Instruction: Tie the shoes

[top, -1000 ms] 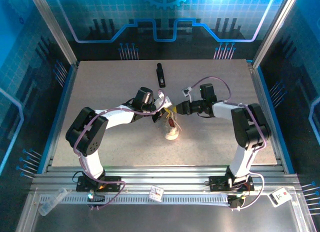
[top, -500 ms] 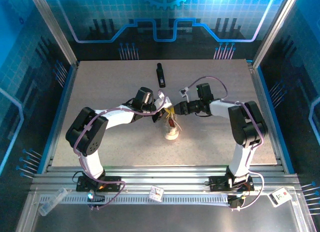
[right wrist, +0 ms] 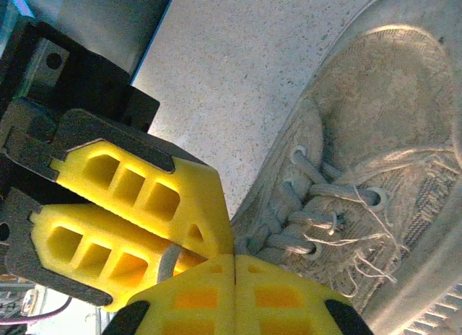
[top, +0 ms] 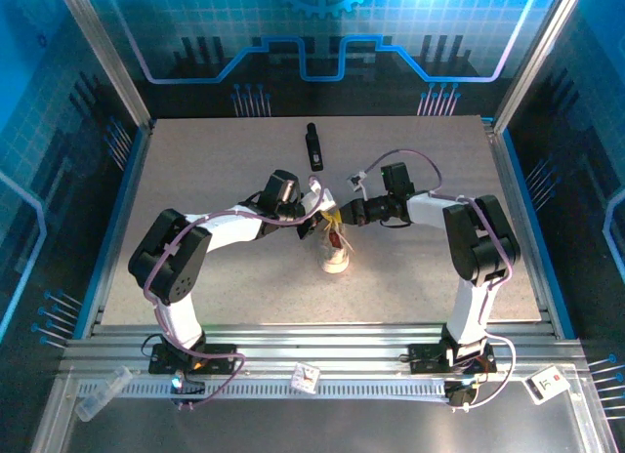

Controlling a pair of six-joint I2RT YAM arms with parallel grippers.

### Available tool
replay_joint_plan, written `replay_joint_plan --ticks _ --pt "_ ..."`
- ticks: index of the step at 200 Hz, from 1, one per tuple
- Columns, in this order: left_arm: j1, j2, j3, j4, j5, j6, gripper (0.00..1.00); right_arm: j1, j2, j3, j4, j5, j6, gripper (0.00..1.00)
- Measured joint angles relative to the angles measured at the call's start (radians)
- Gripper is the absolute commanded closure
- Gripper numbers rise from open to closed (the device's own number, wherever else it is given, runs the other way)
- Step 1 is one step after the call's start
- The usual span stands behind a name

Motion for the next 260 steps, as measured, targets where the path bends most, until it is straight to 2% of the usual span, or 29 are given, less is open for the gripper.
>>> replay_joint_plan --ticks 22,35,51,80,132,173,222,260 --pt "-0.001 -0.004 -0.002 0.009 0.000 0.001 0.77 0.000 -0.025 -0.017 0.008 0.016 0.000 1.00" --pt "-0.001 -0.013 -0.010 0.018 -0.003 0.007 0.65 0.000 -0.038 -0.018 0.008 0.026 -0.001 1.00" --pt "-0.001 -0.030 -0.019 0.021 -0.008 0.000 0.55 0.000 -0.050 -0.018 0.009 0.034 -0.005 1.00" --pt "0.002 -0.093 -0.043 0.023 -0.006 -0.006 0.46 0.000 -0.056 -0.017 0.001 0.052 -0.021 1.00" --pt "0.090 -0.235 -0.072 0.016 0.053 -0.015 0.39 0.003 -0.056 0.006 -0.063 0.079 -0.064 1.00" --pt "0.132 -0.254 -0.117 -0.010 0.056 0.097 0.33 0.007 -0.056 0.036 -0.106 0.084 -0.092 1.00" --pt "0.132 -0.136 -0.098 -0.013 0.044 0.225 0.33 0.016 -0.056 0.057 -0.142 0.087 -0.115 1.00" --pt "0.132 -0.018 -0.018 -0.036 0.029 0.309 0.33 0.017 -0.056 0.057 -0.162 0.087 -0.122 1.00"
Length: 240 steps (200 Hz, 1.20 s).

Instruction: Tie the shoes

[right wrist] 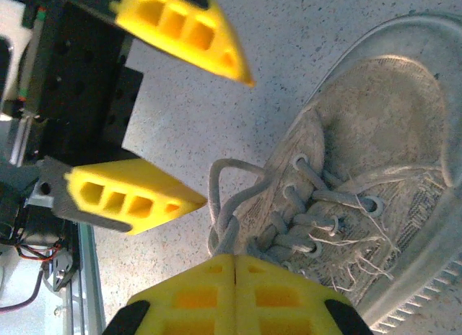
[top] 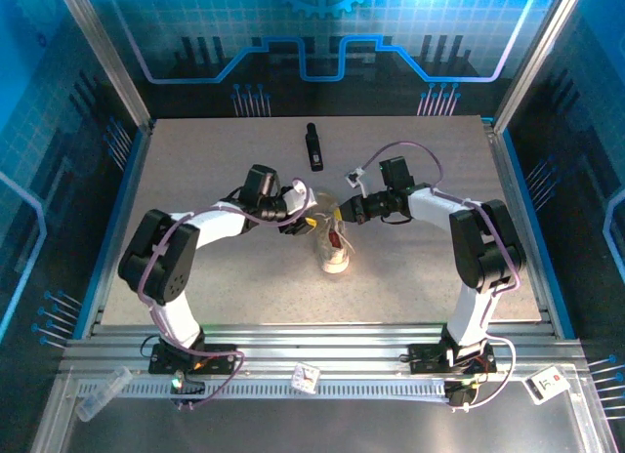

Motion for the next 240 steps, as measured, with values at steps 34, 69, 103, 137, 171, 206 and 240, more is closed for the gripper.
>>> replay_joint_plan --ticks 34,69,103,137,171,206,240 --pt "-0.014 0.044 0.056 -0.034 -0.014 0.059 0.48 0.000 0.000 0.000 -0.006 0.003 0.000 1.00" --pt "-0.034 0.047 0.066 -0.093 -0.042 0.104 0.89 0.000 0.000 0.015 -0.020 0.019 -0.001 1.00" --pt "-0.054 0.018 0.047 -0.160 -0.095 0.114 1.00 0.000 0.001 0.045 -0.072 0.047 -0.019 1.00" --pt "-0.138 -0.079 0.038 -0.282 -0.195 0.053 1.00 0.002 0.020 0.110 -0.140 0.078 -0.048 1.00" --pt "-0.274 -0.100 0.109 -0.407 -0.288 -0.082 1.00 0.024 0.067 0.203 -0.214 0.098 -0.092 1.00" --pt "-0.341 -0.049 0.254 -0.502 -0.317 -0.299 1.00 0.056 0.109 0.277 -0.273 0.093 -0.132 1.00" --pt "-0.351 0.041 0.353 -0.517 -0.322 -0.494 0.87 0.071 0.139 0.323 -0.309 0.078 -0.162 1.00"
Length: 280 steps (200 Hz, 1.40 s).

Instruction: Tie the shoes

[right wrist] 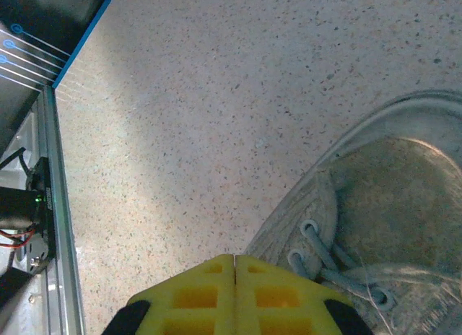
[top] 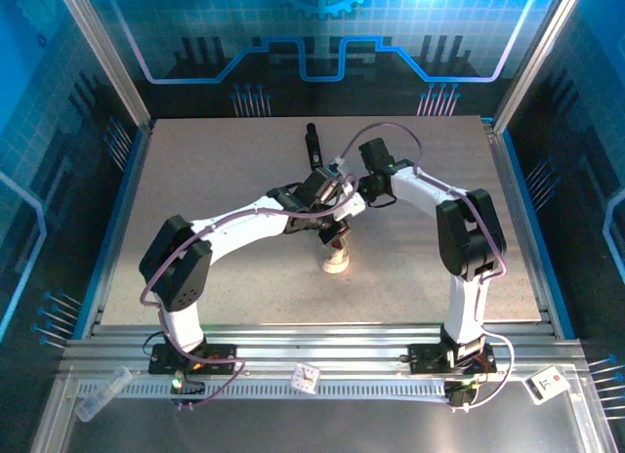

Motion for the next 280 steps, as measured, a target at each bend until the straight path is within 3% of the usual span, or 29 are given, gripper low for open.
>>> replay_joint_plan --ticks 31,46,57,90,112,154,214,280 --pt "-0.005 0.013 -0.003 -0.009 0.002 -0.064 0.55 0.000 0.008 0.001 -0.001 0.010 0.003 0.93" --pt "-0.007 0.008 -0.011 -0.007 0.008 -0.083 0.49 -0.001 0.008 -0.001 0.020 0.013 0.016 0.88" --pt "-0.005 -0.006 -0.026 -0.006 0.008 -0.084 0.48 -0.003 0.005 -0.010 0.035 0.011 0.032 0.80" --pt "0.040 -0.089 -0.070 0.003 0.055 -0.103 0.46 -0.014 -0.036 -0.069 0.104 0.011 0.092 0.74" --pt "0.107 -0.167 -0.101 0.045 0.106 -0.125 0.46 -0.029 -0.078 -0.084 0.121 0.009 0.140 0.62" --pt "0.232 -0.236 -0.131 0.115 0.189 -0.161 0.47 -0.042 -0.183 -0.113 0.141 0.043 0.184 0.56" --pt "0.313 -0.071 -0.083 0.140 0.318 -0.203 0.47 -0.036 -0.406 -0.396 0.181 0.141 0.260 0.50" --pt "0.314 0.086 -0.027 0.152 0.411 -0.253 0.47 -0.023 -0.428 -0.563 0.224 0.203 0.313 0.49"
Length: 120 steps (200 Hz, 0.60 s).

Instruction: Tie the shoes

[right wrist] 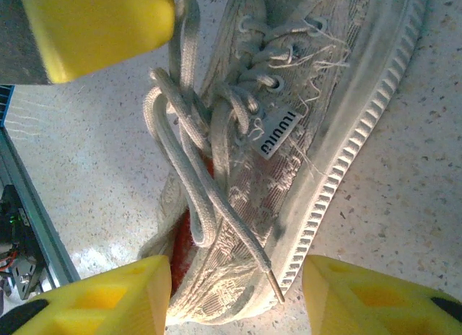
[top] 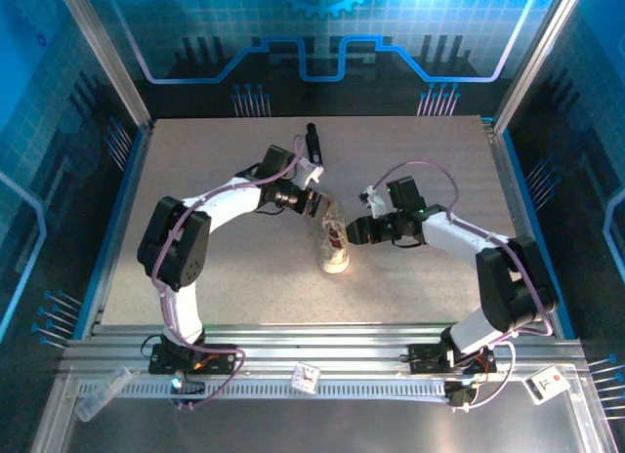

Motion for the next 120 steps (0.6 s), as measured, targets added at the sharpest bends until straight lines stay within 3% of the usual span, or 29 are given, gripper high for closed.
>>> replay_joint_plan --ticks 36,54,66,96,120 --pt "0.000 0.013 0.024 0.002 0.028 -0.008 0.48 0.011 0.034 0.000 0.052 -0.001 0.012 0.50" --pt "0.000 0.022 0.024 0.002 0.045 -0.010 0.53 0.017 0.059 0.000 0.066 -0.004 0.019 0.57" --pt "0.000 0.034 0.025 0.001 0.055 -0.014 0.61 0.021 0.071 0.001 0.074 -0.006 0.020 0.65" --pt "0.000 0.056 0.027 -0.010 0.077 -0.011 0.94 0.026 0.074 0.002 0.090 -0.007 0.039 0.90" --pt "0.000 0.055 0.029 -0.011 0.085 -0.015 1.00 0.027 0.057 -0.001 0.095 -0.001 0.034 0.96"
